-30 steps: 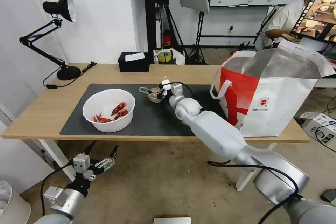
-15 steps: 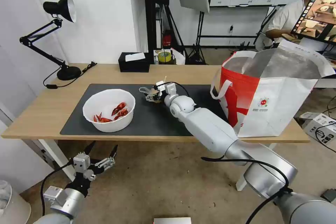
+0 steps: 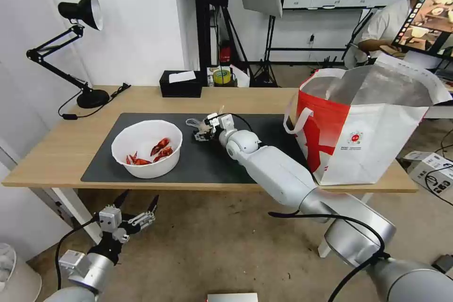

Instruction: Pick up the trash from the table and place it into the takeout bag.

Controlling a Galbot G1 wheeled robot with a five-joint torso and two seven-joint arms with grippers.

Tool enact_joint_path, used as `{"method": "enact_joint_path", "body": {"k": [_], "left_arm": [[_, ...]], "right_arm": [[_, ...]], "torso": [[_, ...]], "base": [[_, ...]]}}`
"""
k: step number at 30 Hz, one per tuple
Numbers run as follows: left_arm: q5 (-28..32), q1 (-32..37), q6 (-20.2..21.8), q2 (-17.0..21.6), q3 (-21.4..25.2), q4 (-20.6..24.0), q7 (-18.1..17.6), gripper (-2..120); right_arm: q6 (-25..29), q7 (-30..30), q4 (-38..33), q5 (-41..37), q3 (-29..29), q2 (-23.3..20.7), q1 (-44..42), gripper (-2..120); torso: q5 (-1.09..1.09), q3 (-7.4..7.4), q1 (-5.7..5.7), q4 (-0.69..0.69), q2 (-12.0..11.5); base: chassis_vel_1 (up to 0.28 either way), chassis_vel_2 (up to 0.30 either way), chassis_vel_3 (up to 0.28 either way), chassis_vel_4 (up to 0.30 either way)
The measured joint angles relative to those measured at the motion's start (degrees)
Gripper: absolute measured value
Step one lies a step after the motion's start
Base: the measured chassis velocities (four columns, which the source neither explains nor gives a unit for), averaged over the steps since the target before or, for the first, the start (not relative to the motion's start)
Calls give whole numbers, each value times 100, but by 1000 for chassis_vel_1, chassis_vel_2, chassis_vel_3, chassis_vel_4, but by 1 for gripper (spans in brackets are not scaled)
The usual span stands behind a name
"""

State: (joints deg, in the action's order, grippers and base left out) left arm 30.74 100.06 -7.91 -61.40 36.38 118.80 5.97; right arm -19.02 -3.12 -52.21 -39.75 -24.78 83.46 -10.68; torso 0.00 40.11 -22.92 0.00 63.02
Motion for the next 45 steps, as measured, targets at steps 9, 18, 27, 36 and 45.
{"method": "enact_joint_path", "body": {"k": [9,18,27,36,45], "left_arm": [[22,-39,-9,52,-31,20,4,100],[23,-14,-34,52,-29,55,-3,100],[59,40,-131,28,-24,134,-4,100],[22,89,-141,-35,-28,181,-9,100],[-45,108,-142,-67,-89,226,-23,100]], "right_arm": [[-16,-26,-56,20,-26,-85,-35,100],[21,-22,-55,32,-30,-121,-24,80],[18,-57,-256,8,-21,-259,-97,47],[333,-376,-1422,20,210,-863,-549,17],[558,-1055,-3896,63,735,-1891,-1391,9]], "torso": [[0,0,0,0,0],[0,0,0,0,0],[0,0,0,0,0],[1,0,0,-1,0],[0,-1,1,0,1]], "base": [[0,0,0,0],[0,0,0,0],[0,0,0,0],[0,0,0,0],[0,0,0,0]]}}
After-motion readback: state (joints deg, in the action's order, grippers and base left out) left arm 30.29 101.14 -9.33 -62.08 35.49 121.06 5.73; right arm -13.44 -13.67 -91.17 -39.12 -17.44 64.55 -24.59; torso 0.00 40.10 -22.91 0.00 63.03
